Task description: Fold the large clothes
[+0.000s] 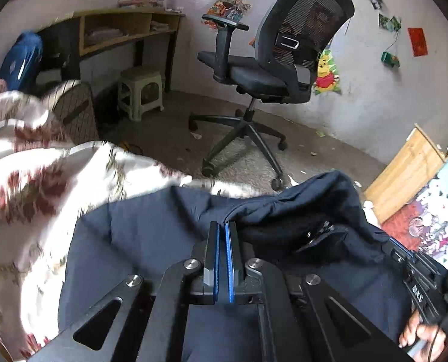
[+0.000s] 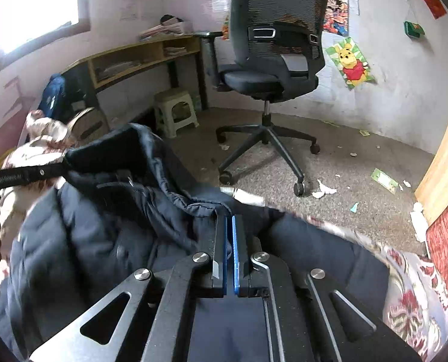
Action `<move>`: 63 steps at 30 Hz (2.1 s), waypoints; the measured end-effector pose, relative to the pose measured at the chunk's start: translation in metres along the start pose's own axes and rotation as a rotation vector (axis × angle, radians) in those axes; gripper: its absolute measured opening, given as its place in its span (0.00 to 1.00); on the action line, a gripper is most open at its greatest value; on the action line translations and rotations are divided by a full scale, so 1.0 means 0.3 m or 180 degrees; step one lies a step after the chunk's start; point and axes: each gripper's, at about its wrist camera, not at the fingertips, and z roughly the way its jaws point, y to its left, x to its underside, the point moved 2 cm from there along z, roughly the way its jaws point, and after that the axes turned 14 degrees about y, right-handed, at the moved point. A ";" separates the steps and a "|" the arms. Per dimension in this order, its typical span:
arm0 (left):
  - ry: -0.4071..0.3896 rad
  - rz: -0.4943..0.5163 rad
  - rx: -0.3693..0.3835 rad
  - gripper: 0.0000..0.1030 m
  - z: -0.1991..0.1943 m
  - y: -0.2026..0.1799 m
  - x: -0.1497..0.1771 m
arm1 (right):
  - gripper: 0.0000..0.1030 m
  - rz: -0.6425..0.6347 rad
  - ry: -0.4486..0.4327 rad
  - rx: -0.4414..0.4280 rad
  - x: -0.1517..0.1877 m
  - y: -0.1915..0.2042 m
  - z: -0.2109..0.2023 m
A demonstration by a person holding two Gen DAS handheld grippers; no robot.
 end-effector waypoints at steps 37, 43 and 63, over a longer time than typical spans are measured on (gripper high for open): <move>-0.0301 0.0483 -0.0219 0.66 -0.039 -0.113 -0.198 | 0.58 0.0046 0.0331 -0.0296 -0.269 0.071 0.141; -0.0193 0.0426 -0.0127 0.66 0.001 -0.184 -0.296 | 0.03 -0.0130 0.0336 -0.0281 -0.241 0.091 0.122; 0.0696 0.1033 0.0165 0.22 0.214 -0.140 -0.045 | 0.07 -0.0160 0.0182 -0.1004 -0.056 0.052 -0.065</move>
